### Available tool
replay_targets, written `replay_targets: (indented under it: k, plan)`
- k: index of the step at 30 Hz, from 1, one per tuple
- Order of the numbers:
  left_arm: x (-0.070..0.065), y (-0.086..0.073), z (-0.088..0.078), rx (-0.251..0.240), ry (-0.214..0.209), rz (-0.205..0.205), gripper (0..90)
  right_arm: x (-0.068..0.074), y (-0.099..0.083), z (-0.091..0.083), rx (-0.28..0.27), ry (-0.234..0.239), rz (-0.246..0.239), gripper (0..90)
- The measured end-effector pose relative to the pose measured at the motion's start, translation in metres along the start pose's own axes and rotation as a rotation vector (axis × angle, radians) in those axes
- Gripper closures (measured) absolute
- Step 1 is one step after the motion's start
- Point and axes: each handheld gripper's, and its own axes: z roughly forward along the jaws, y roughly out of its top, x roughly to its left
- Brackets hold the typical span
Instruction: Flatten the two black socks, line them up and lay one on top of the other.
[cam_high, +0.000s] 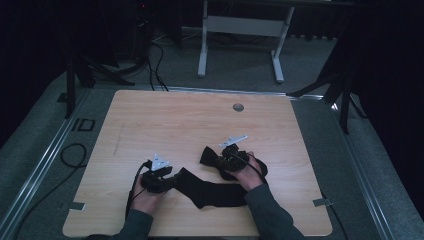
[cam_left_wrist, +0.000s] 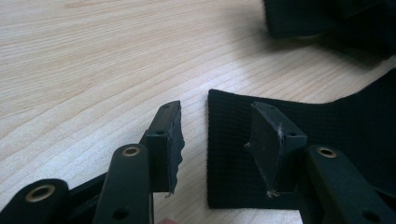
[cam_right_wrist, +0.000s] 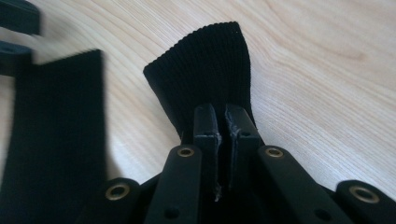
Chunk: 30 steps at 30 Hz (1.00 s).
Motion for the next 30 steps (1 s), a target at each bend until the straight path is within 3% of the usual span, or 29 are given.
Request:
replay_targets:
  k: [10,23,30]
  plan:
    - [0.0,0.0,0.001,0.001,-0.006,-0.007,54.1,0.0,0.004,-0.035,-0.076,0.014,0.008,84.4]
    - [0.0,0.0,0.001,0.0,-0.009,-0.01,53.8,0.001,0.017,-0.057,-0.143,0.029,0.003,84.4]
    - [0.0,0.0,0.001,0.001,-0.008,-0.007,53.8,0.008,0.019,-0.07,-0.19,0.045,0.013,84.3]
